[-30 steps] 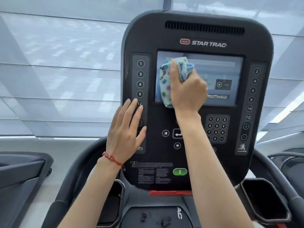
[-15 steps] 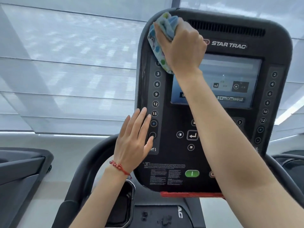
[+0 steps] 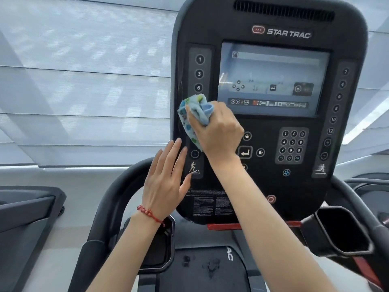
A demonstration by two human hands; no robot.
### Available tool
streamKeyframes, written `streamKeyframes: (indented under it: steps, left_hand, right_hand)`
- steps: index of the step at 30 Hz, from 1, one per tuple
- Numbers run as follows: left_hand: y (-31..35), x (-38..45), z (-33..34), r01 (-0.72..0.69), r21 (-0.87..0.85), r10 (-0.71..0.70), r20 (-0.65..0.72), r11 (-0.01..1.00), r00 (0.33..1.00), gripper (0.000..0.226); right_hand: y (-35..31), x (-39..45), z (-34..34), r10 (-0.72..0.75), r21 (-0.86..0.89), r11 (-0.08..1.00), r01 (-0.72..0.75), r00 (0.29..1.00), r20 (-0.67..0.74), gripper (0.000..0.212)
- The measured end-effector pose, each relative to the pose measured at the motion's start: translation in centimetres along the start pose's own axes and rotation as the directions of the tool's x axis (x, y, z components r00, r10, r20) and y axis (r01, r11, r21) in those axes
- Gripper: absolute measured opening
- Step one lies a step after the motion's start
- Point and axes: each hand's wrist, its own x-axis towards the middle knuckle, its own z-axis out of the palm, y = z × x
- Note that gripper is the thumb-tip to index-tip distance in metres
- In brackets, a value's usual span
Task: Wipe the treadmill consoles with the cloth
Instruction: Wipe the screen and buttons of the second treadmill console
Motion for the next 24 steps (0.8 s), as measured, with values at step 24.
streamKeyframes:
  steps: [24]
  left_hand:
    - [-0.7, 0.0, 0.2, -0.076, -0.04, 0.077, 0.006, 0.996, 0.997, 0.048]
  right_hand:
    - [5.6, -4.9, -3.9, 0.579, -0.066, 0.8, -0.596, 0.796, -0.175, 0.049]
